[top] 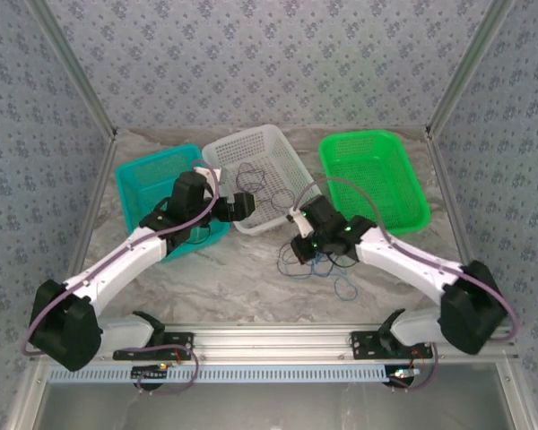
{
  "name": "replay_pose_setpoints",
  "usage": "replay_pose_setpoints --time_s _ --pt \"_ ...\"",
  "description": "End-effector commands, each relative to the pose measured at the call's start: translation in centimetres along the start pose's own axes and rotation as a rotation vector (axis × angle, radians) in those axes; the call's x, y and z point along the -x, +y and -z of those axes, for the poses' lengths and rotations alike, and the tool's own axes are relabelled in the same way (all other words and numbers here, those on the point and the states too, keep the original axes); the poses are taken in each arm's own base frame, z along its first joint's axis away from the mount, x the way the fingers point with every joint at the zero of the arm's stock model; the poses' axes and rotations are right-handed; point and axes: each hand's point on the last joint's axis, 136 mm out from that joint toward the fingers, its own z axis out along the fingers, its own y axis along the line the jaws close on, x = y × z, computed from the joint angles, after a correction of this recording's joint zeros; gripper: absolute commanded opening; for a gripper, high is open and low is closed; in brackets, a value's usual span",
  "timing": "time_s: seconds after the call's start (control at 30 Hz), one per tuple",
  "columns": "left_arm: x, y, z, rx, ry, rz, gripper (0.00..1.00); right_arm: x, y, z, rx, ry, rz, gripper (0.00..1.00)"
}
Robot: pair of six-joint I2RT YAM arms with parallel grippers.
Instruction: Untangle the cables
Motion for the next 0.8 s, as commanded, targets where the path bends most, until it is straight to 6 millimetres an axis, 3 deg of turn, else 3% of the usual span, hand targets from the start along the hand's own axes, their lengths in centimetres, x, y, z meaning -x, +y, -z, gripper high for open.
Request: replay_pose_setpoints --time_s 0.0,0.27,0.37,0.77 --pt "1.0 -1.4 0.8 -0.066 -0.051 -0.034 1.00 3.8 2.0 5.4 0.097 -0.139 0.014 0.00" --pt "2.1 -4.5 1.5 -0.218 -0.109 -0.066 0.99 10.8 3.1 16.6 0.183 -0.401 0.003 0.00" --pt "2.5 -6.4 2.0 -0.284 -0.134 -0.100 0.99 12.6 3.7 18.9 0.199 -0.462 0.012 0.00" --pt "3.4 -15.2 3.7 -0.519 -0.250 -0.282 0.99 18.0 6.5 25.0 0.328 -0.666 0.001 0.00"
